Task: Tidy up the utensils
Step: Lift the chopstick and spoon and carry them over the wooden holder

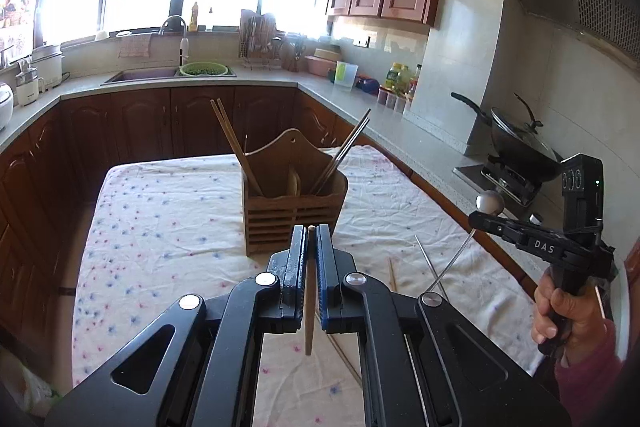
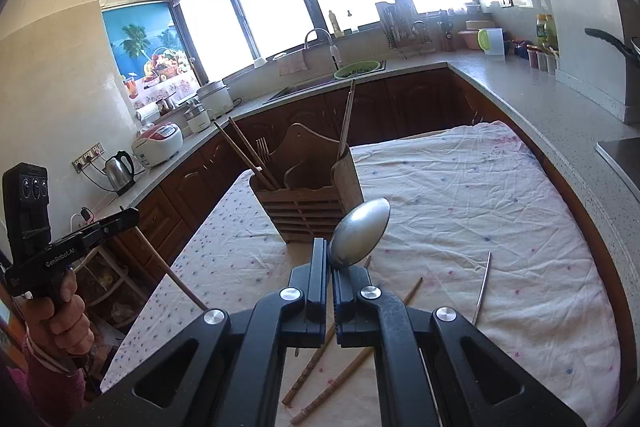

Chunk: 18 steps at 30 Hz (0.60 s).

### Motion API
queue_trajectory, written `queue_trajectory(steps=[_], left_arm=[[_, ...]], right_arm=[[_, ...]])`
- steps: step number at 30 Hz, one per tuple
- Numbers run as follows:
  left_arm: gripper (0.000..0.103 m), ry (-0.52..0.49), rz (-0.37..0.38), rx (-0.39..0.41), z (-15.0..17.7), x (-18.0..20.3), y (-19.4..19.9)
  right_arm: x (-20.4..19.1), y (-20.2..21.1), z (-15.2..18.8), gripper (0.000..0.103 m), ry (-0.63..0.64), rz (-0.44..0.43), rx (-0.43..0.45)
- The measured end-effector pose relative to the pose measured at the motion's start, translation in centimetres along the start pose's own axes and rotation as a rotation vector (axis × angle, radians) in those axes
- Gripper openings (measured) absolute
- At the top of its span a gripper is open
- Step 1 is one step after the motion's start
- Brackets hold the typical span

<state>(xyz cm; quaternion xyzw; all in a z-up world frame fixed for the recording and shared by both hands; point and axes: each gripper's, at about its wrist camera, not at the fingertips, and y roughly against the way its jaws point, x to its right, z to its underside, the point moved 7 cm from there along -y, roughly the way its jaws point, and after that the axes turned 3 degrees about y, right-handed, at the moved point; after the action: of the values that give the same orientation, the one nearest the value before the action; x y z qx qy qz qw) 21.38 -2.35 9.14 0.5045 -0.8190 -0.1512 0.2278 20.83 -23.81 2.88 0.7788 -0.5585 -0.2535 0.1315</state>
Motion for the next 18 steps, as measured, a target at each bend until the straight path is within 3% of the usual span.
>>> queue_trajectory(steps=[9, 18], left_arm=[[0.004, 0.050, -0.016, 0.089, -3.2, -1.6, -0.2], [0.004, 0.051, -0.025, 0.210, -9.6, -2.2, -0.9]], right_arm=[[-0.8, -1.8, -2.1, 0.002, 0.051, 0.018, 0.011], [-1.6, -3.7, -6.4, 0.002, 0.103, 0.032, 0.068]])
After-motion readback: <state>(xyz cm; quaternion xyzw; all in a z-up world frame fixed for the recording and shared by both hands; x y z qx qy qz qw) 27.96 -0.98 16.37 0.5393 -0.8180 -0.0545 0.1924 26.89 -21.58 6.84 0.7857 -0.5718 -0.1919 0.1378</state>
